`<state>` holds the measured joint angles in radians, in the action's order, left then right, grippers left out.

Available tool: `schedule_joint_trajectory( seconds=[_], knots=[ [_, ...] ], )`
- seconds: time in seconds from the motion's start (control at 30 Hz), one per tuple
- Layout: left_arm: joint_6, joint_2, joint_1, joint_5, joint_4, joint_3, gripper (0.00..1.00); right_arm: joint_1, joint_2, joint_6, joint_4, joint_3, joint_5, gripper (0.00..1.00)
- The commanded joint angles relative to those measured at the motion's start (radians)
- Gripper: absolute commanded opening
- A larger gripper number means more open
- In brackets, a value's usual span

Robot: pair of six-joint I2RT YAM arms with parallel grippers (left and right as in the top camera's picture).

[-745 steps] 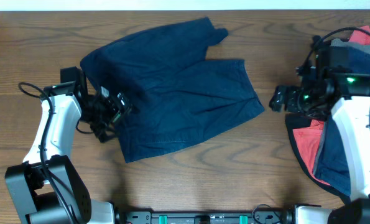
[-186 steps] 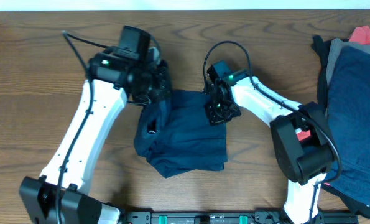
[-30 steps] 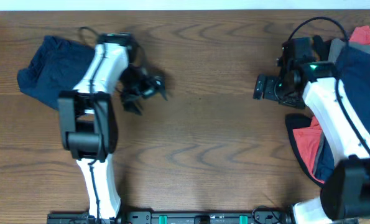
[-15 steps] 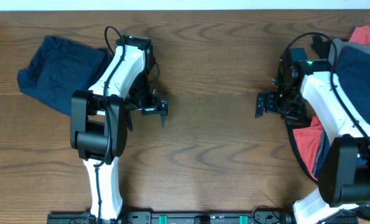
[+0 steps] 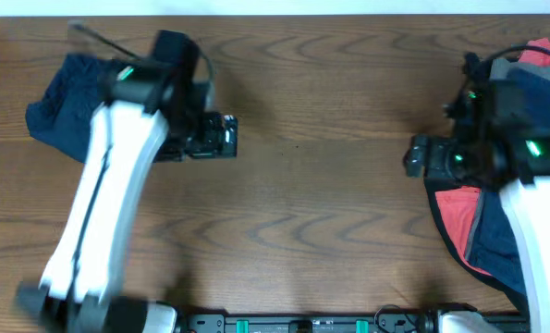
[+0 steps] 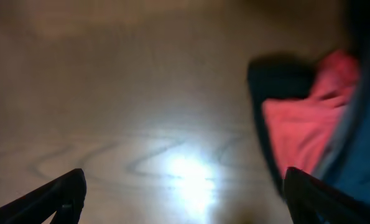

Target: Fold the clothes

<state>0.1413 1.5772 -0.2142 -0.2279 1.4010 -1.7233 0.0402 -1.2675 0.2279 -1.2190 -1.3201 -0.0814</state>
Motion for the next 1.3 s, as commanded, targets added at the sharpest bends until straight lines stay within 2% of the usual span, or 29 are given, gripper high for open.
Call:
schedule_joint_trajectory(
  seconds=[0.0, 0.1, 0.27, 0.5, 0.73, 1.27],
  knots=[
    [0.052, -0.182, -0.002, 0.077, -0.081, 0.058, 0.98, 0.040, 0.164, 0.056, 0.039, 0.001, 0.161, 0.99],
    [0.086, -0.365, -0.002, 0.169, -0.196, 0.147, 0.98, 0.102, 0.330, 0.055, 0.112, 0.037, 0.245, 0.99],
    [0.085, -0.591, -0.002, 0.177, -0.305, 0.337, 0.98, 0.147, 0.527, 0.056, 0.161, 0.153, 0.284, 0.99],
    [0.085, -0.761, -0.001, 0.241, -0.360, 0.626, 0.98, 0.147, 0.670, 0.056, 0.119, 0.324, 0.284, 0.99],
    [0.085, -0.727, 0.000, 0.240, -0.447, 0.761, 0.98, 0.147, 0.672, 0.056, 0.126, 0.356, 0.291, 0.99],
    [0.085, -0.536, 0.000, 0.240, -0.431, 0.764, 0.98, 0.147, 0.672, 0.056, 0.126, 0.356, 0.291, 0.99]
  ],
)
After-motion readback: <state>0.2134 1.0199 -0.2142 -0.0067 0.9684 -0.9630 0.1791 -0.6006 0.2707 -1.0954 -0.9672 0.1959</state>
